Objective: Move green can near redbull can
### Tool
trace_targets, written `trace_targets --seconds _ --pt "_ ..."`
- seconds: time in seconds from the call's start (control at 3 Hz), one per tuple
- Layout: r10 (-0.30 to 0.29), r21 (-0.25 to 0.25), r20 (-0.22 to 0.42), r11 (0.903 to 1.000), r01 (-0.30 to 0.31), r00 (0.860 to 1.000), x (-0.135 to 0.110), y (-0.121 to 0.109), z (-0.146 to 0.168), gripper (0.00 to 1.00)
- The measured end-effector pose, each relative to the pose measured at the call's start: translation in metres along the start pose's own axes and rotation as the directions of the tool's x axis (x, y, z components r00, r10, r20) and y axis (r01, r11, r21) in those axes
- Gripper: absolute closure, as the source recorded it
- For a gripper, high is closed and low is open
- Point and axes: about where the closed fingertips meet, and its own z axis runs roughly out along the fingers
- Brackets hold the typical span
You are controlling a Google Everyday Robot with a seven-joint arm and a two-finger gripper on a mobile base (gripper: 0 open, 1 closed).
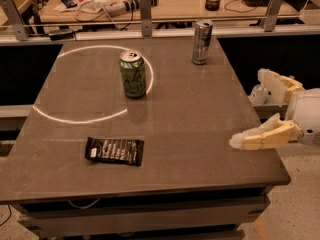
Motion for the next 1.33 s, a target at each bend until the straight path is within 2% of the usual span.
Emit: trace_targets --seconds 0.33,0.67,1.0,1.33 --pt "0.059 -0.005 0.104 0.9983 -0.059 0.993 -0.002 0.007 0.006 0.00" --pt "0.077 -0.001 0.154 0.9969 -0.078 0.985 0.005 0.012 0.015 0.00" --pt "0.080 0.007 0.152 0.9966 -0.082 0.985 0.021 0.022 0.031 0.00" --pt "0.080 0.007 0.152 0.9966 -0.082 0.985 0.021 0.022 0.031 0.00"
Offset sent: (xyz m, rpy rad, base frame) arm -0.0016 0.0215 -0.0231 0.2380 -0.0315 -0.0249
